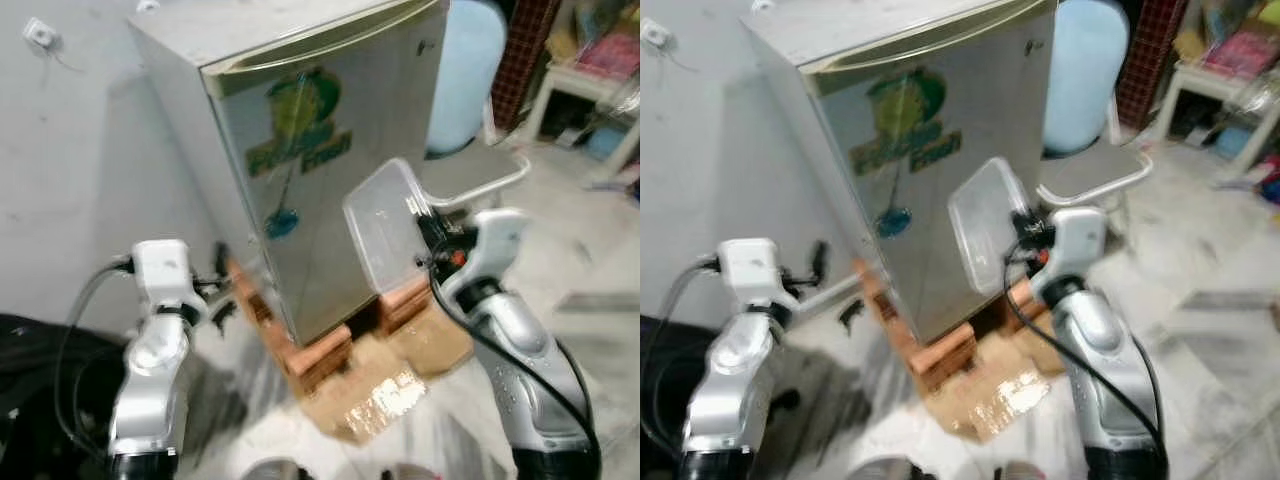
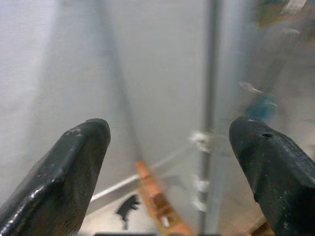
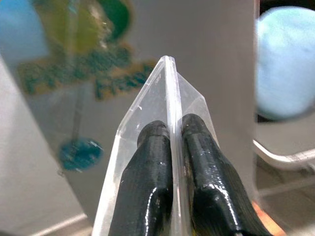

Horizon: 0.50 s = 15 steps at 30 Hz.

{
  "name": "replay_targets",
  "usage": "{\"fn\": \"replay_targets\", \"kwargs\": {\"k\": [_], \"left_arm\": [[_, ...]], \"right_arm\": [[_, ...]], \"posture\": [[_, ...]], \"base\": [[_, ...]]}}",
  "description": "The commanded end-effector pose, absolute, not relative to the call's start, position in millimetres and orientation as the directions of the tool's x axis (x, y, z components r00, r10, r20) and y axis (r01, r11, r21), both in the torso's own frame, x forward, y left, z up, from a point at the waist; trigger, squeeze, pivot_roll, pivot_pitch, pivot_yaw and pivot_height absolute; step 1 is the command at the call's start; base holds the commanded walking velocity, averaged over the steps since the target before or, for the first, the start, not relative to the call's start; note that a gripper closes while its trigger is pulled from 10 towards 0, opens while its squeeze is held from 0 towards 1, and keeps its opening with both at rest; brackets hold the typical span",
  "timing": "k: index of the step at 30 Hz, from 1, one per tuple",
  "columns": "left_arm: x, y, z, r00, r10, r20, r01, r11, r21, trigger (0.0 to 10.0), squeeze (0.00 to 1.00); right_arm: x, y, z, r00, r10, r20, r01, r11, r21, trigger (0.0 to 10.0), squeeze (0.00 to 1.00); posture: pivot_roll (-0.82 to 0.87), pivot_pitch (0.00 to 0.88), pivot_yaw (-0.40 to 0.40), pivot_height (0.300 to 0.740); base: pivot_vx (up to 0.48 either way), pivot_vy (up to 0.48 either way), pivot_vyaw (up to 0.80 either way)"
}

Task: Restocking fridge

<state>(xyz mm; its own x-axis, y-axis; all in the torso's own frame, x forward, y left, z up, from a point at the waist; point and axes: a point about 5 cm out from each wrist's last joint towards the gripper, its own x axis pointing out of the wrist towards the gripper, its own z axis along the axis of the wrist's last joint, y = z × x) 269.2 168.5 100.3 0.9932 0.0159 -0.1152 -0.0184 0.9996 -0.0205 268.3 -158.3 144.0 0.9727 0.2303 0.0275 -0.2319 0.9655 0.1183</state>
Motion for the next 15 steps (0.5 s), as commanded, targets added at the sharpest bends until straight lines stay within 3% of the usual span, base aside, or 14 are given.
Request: {"fn": "replay_targets", "kwargs": {"k": [1, 12, 15], "left_arm": [[270.6, 174.2, 103.6, 0.994, 0.022, -0.103, -0.024, 1.0, -0.017, 10.0, 0.0], [269.8, 171.6, 98.7, 0.99, -0.001, -0.144, -0.006, 0.999, -0.046, 10.0, 0.0], [267.7, 171.2, 97.1, 0.988, -0.025, -0.154, 0.018, 0.999, -0.046, 10.0, 0.0]], "right_arm": [[269.6, -153.7, 151.4, 0.97, 0.234, 0.061, -0.24, 0.963, 0.121, 10.0, 0.0], [269.7, -154.7, 148.9, 0.972, 0.233, 0.039, -0.236, 0.964, 0.122, 10.0, 0.0], [268.6, -155.5, 148.6, 0.974, 0.222, 0.041, -0.226, 0.967, 0.12, 10.0, 0.0]], "posture": [[-0.05, 0.0, 0.067, 0.74], [-0.05, 0.0, 0.064, 0.74], [-0.05, 0.0, 0.063, 0.74]], "base": [[0.0, 0.469, 0.0], [0.0, 0.473, -0.71], [0.0, 0.094, -0.25]]}}
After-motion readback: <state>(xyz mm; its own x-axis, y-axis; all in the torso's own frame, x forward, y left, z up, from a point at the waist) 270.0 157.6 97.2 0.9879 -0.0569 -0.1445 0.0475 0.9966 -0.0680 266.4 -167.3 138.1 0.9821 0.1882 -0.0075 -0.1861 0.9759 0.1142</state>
